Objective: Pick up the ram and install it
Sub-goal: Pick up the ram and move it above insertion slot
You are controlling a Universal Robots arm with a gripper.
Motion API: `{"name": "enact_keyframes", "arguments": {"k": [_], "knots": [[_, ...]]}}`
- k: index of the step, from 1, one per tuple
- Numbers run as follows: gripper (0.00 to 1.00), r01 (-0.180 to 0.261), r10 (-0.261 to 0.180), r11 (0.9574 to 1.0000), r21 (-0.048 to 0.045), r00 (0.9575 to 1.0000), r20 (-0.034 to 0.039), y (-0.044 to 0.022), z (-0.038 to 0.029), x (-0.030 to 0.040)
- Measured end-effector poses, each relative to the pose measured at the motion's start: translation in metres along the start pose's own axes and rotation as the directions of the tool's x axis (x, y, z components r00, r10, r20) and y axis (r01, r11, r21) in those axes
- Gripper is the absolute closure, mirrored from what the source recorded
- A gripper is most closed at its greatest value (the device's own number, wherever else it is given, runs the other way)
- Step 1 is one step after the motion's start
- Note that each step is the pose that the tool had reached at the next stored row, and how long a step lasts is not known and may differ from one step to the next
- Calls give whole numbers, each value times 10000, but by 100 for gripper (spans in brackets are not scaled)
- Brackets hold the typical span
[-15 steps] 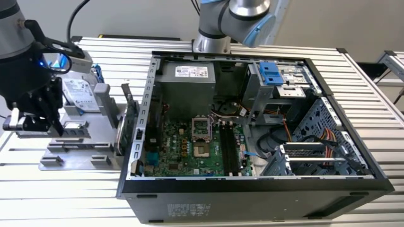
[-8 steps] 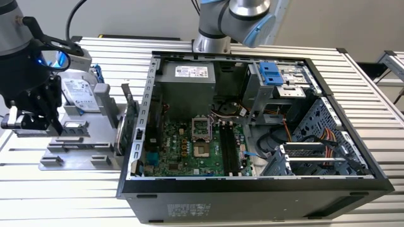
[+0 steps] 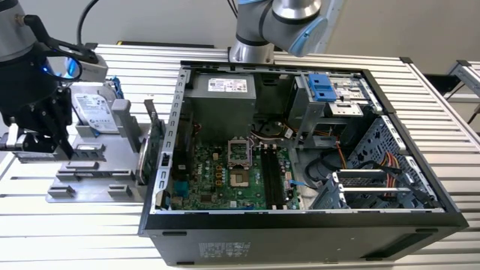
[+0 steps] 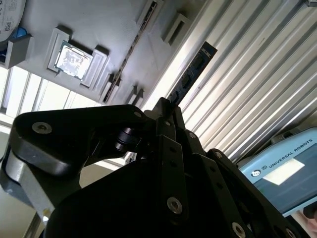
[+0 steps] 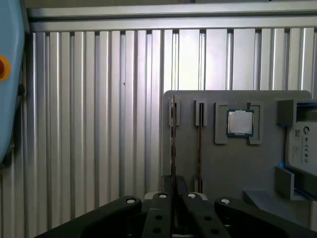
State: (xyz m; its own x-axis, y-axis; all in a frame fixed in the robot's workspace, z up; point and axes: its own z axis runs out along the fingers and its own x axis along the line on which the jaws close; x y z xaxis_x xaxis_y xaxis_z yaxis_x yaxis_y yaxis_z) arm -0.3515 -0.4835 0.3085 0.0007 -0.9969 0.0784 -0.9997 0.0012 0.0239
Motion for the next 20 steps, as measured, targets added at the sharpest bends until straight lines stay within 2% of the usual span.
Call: {"name": "enact_keyframes", "arguments": {"k": [11,20], "knots": [[100,-1,1,10000,2,10000,0,2,-52,4],[100,0,0,10000,6,10000,2,4,-127,9]]}}
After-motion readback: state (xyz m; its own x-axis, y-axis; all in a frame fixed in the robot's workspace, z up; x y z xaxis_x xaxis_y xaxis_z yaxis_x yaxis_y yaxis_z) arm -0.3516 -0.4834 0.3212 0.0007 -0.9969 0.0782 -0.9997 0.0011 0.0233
